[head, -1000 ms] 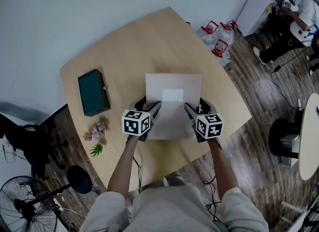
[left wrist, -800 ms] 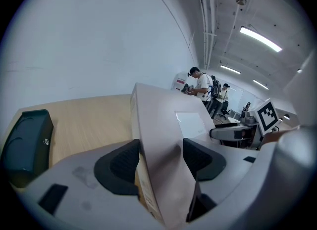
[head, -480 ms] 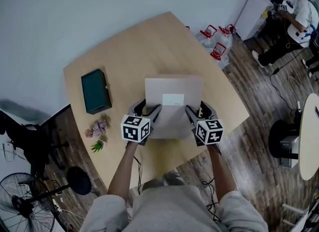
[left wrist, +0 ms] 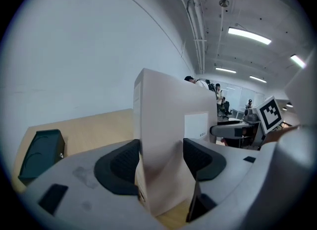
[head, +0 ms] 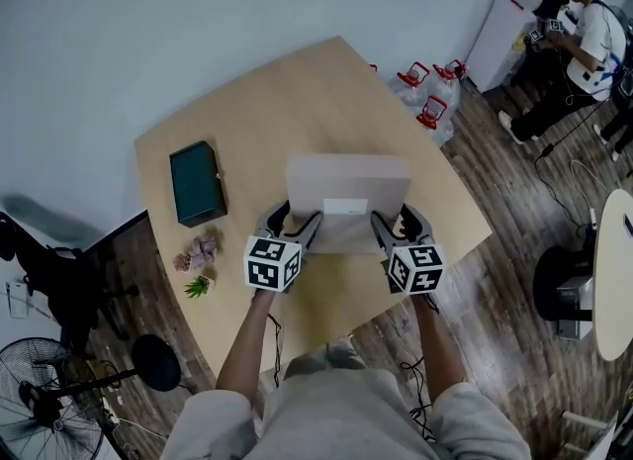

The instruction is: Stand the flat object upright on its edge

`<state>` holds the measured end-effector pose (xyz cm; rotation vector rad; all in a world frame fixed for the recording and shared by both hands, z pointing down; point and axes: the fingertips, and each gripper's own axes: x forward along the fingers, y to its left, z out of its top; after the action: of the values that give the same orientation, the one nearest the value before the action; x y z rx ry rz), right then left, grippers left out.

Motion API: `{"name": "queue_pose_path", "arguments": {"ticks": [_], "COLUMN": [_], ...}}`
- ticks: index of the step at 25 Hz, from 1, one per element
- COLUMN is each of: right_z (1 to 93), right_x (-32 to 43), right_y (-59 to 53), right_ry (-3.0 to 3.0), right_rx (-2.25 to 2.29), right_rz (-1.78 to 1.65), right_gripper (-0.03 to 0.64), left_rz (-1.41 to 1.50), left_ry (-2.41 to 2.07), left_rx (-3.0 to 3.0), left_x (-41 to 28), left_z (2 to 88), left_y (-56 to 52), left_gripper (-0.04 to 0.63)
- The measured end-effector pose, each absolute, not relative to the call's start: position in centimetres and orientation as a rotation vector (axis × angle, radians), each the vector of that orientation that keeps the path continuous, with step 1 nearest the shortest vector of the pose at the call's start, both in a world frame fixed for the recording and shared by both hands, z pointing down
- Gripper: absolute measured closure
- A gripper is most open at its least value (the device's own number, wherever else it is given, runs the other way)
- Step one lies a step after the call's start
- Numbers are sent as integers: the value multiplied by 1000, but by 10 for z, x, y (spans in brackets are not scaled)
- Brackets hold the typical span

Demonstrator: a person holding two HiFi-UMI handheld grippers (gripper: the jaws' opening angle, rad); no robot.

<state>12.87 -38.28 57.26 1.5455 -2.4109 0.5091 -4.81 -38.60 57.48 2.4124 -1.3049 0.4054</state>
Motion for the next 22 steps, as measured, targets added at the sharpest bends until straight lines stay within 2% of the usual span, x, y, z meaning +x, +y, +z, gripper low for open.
{"name": "queue_pose_path", "arguments": {"ticks": [22], "right_z": [574], "right_x": [119], "right_y": [-360], "right_ry": [-2417], "right_rx": [1504], "right_rz": [382], "right_gripper": [368], "left_rz": [441], "left_ry": [-1362], "left_rx": [2442], "left_x": [-57], "left_z": [579], "left_y": [-367], "left_gripper": [316]}}
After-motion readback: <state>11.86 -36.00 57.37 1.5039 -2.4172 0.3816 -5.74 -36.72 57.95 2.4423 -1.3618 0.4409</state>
